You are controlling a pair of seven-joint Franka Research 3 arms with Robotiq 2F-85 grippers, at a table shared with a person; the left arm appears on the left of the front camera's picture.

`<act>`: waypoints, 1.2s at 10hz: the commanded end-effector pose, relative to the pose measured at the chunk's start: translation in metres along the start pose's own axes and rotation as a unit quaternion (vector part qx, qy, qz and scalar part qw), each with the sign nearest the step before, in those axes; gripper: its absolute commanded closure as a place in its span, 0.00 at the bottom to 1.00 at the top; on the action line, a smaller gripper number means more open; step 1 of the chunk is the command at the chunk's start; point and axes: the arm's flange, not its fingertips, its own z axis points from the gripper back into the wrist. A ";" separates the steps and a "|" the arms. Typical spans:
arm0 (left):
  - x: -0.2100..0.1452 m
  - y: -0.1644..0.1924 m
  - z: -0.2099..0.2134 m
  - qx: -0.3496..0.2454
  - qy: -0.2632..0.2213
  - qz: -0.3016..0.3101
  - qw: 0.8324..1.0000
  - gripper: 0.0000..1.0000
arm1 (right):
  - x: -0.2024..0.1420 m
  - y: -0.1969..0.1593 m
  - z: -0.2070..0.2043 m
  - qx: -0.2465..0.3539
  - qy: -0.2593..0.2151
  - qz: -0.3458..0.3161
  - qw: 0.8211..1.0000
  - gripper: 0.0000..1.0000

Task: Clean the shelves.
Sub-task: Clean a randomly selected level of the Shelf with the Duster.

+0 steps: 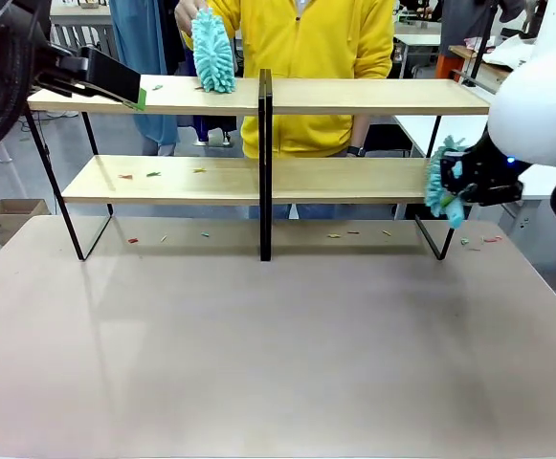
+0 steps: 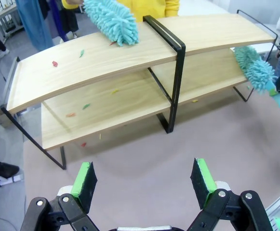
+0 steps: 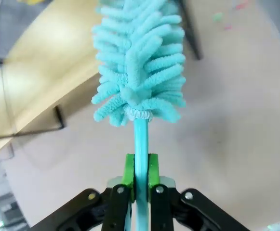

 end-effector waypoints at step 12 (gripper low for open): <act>-0.002 0.001 0.001 0.002 -0.001 0.001 1.000 0.00 | -0.018 -0.145 0.157 0.326 0.274 0.372 0.825 1.00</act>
